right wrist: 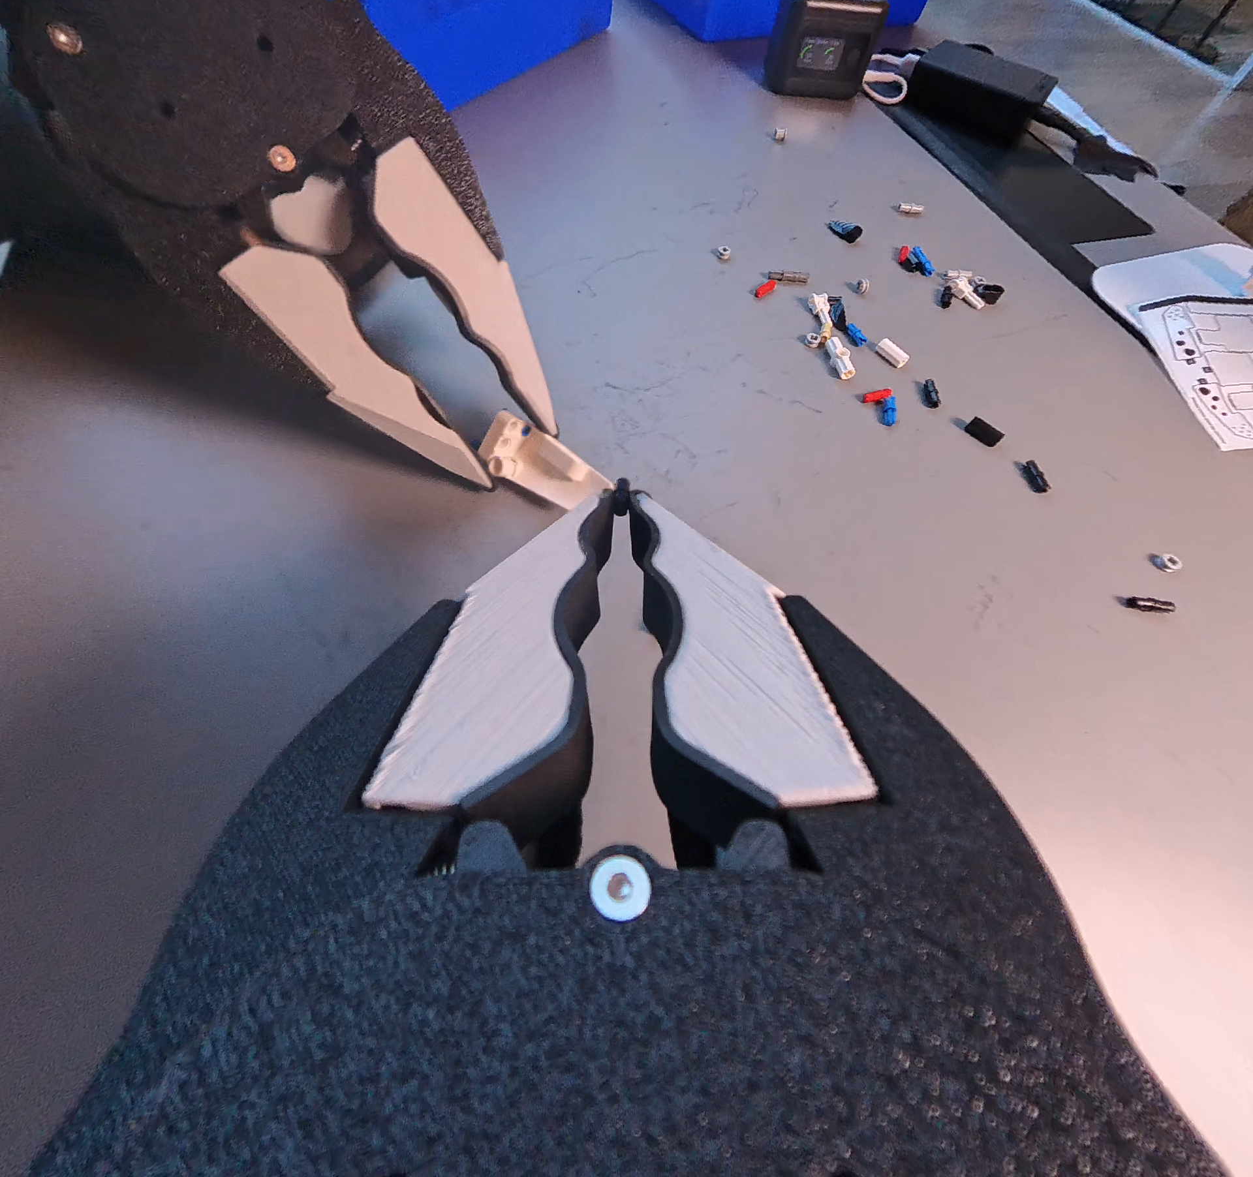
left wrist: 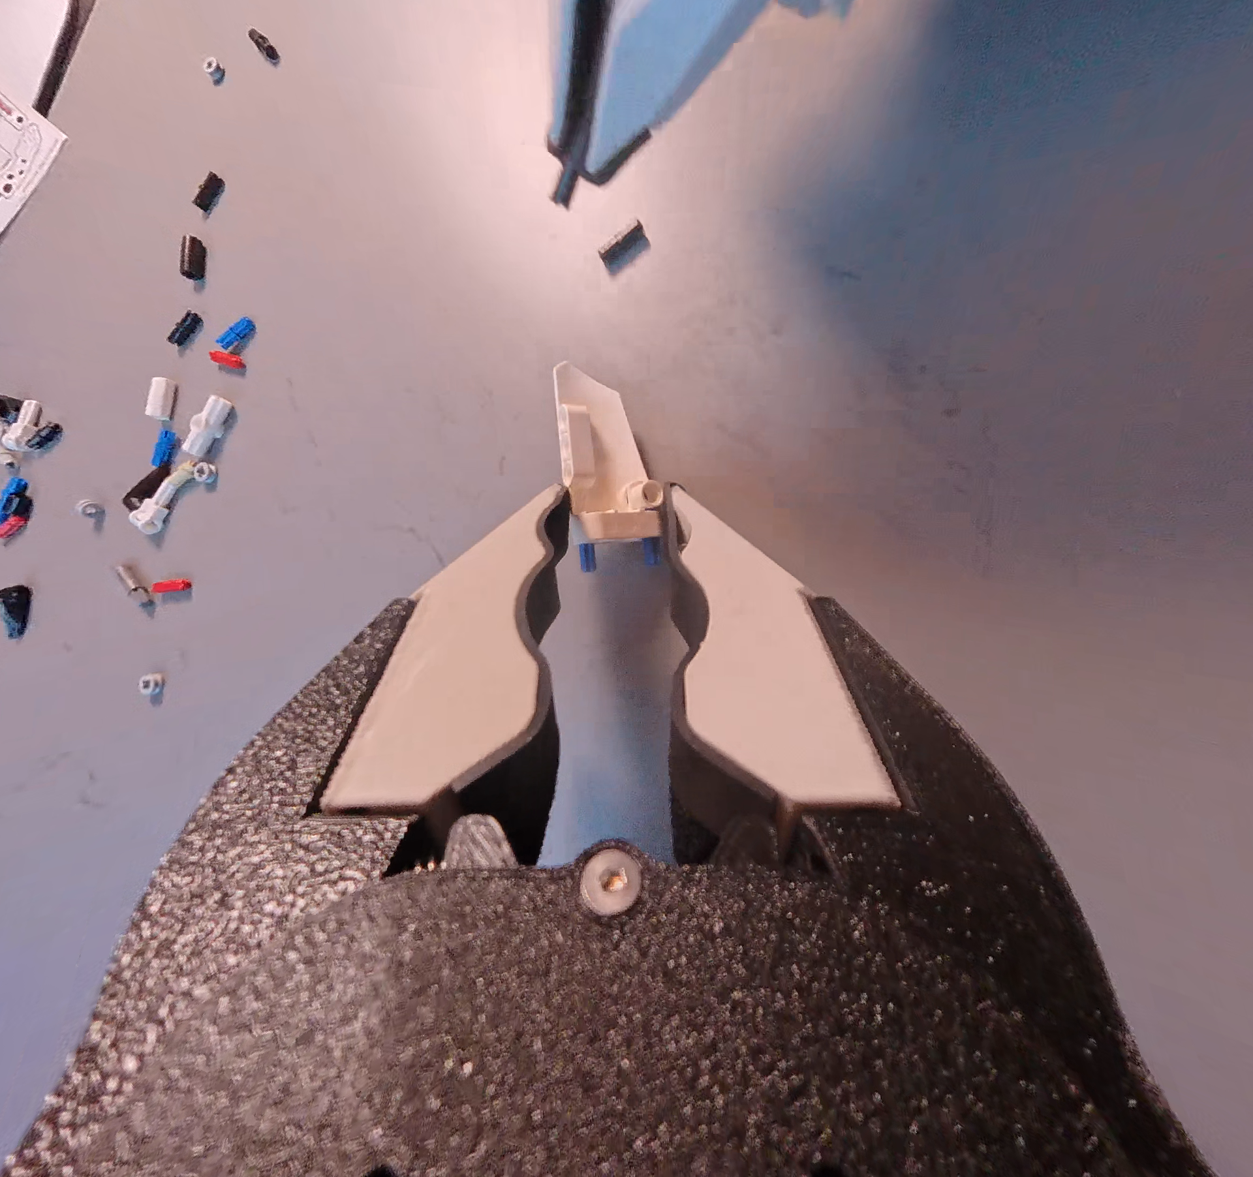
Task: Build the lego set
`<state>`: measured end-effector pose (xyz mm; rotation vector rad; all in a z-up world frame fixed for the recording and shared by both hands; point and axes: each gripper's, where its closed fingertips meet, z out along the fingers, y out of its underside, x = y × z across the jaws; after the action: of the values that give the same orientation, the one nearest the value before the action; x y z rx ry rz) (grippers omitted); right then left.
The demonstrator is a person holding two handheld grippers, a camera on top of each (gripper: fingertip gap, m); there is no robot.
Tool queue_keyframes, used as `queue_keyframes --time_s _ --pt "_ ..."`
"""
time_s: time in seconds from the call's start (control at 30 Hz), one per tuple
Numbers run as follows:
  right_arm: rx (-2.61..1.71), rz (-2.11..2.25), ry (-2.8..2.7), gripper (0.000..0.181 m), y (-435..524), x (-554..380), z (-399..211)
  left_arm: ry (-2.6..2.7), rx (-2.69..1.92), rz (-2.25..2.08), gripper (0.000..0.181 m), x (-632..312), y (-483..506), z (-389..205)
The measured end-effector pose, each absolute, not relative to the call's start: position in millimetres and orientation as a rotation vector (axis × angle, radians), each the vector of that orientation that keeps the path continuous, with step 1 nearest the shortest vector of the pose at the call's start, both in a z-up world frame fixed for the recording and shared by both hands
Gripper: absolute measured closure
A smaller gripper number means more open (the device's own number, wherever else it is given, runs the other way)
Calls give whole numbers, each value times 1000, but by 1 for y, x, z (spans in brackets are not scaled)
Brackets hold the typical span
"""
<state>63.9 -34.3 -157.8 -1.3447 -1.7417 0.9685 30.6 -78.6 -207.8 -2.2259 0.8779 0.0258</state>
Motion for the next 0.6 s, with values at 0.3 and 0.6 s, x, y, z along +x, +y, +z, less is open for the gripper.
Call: queue_keyframes --time_s 0.3,0.6 --pt "-1351 910 -1769 177 -31 65 -165 424 -2339 -491 143 27 -75 -197" --pt "-1373 919 -1743 177 -27 66 -163 296 -2451 -358 155 23 -62 -212"
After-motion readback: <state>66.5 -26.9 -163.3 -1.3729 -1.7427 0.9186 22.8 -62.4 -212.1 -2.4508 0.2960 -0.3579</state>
